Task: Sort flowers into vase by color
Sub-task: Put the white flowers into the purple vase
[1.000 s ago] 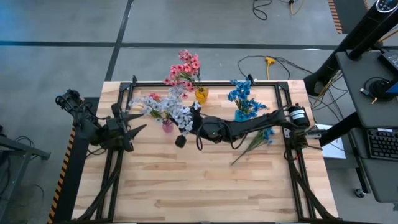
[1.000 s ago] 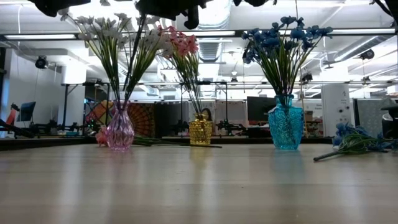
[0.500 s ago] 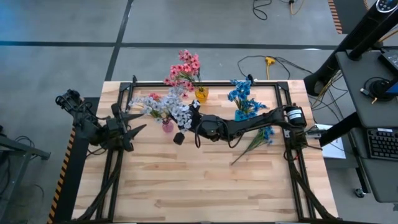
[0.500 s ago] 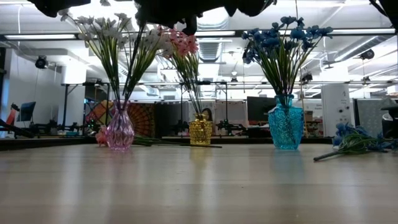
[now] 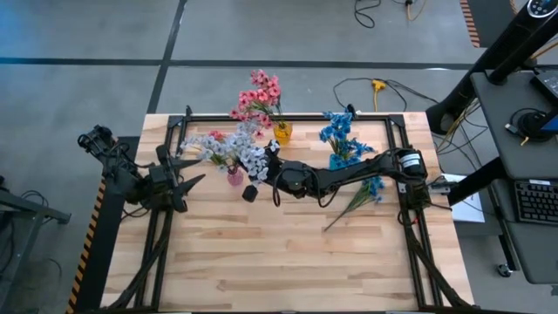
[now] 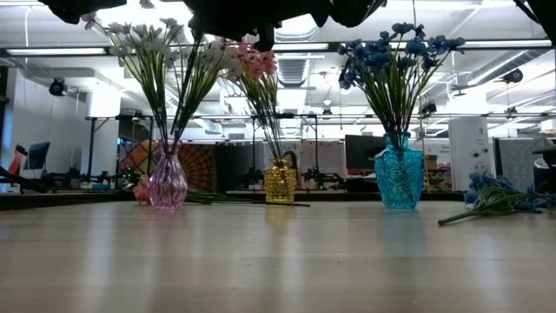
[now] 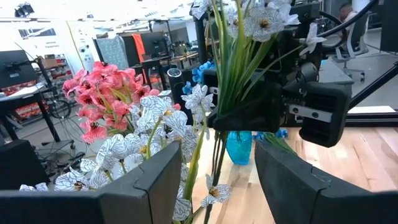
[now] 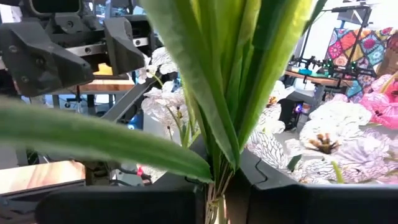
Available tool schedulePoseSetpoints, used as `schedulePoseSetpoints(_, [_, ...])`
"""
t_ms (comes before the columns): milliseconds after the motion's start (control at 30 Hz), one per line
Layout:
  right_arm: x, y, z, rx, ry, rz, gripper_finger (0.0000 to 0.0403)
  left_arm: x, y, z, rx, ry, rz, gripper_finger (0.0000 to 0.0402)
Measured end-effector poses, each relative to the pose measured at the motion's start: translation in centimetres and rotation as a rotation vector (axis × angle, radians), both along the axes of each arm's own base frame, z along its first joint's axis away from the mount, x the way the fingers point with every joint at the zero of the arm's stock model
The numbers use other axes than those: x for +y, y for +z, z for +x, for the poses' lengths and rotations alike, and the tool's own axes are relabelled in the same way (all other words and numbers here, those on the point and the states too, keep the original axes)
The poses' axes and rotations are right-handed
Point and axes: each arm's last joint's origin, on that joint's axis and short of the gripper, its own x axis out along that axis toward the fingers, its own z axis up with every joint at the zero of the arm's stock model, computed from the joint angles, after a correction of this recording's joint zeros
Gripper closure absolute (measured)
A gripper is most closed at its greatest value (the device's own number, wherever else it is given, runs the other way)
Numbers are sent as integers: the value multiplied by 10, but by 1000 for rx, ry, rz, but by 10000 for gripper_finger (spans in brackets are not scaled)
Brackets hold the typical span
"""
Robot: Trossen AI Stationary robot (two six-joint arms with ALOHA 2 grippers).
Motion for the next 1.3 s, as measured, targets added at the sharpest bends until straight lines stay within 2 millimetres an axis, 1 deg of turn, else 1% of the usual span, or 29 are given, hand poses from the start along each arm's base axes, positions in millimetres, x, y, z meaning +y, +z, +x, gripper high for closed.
schedulePoseSetpoints(433, [-1,0,0,0,-1,2,383,0,0,0,0,0,0,215])
schedulePoseSetpoints(633, [-1,-13,5,25,-3,3,383,0,0,0,1,0,1,215])
schedulePoseSetpoints(933, [-1,-14,5,23,-10,3,380,0,0,0,1,0,1,215])
schedulePoseSetpoints(1067, [-1,-14,5,22,-10,5,361,0,0,0,1,-1,1,215])
schedulePoseSetpoints(1300, [-2,-14,5,11,-11,29,304,0,0,0,1,0,1,215])
